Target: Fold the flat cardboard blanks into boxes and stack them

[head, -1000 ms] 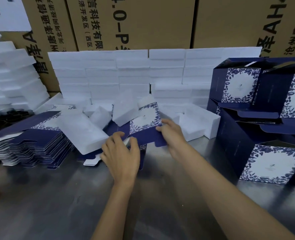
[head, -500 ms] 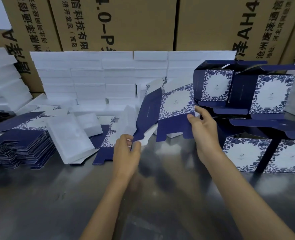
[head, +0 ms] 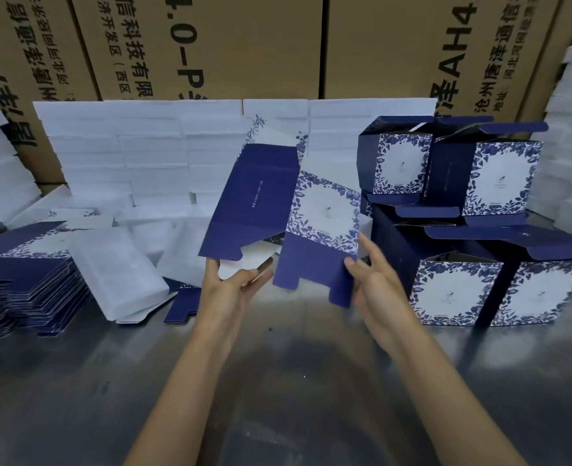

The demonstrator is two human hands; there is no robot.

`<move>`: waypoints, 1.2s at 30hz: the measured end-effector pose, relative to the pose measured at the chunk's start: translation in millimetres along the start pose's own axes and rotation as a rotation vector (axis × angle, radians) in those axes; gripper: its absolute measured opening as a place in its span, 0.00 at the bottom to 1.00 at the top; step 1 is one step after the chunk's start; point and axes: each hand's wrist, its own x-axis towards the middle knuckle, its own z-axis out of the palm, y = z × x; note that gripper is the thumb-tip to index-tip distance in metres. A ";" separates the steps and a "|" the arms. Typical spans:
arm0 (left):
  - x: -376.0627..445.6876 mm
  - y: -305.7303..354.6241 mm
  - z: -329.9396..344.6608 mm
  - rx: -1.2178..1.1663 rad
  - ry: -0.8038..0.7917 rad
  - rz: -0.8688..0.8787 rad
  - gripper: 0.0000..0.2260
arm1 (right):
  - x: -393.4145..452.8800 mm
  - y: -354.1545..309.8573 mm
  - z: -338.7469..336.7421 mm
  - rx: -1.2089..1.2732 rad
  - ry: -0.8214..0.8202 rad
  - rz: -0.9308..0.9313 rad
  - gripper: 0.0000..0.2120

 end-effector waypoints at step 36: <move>5.6 2.5 -32.3 0.409 -0.048 -0.266 0.19 | -3.5 8.7 -43.8 0.096 -0.135 0.357 0.15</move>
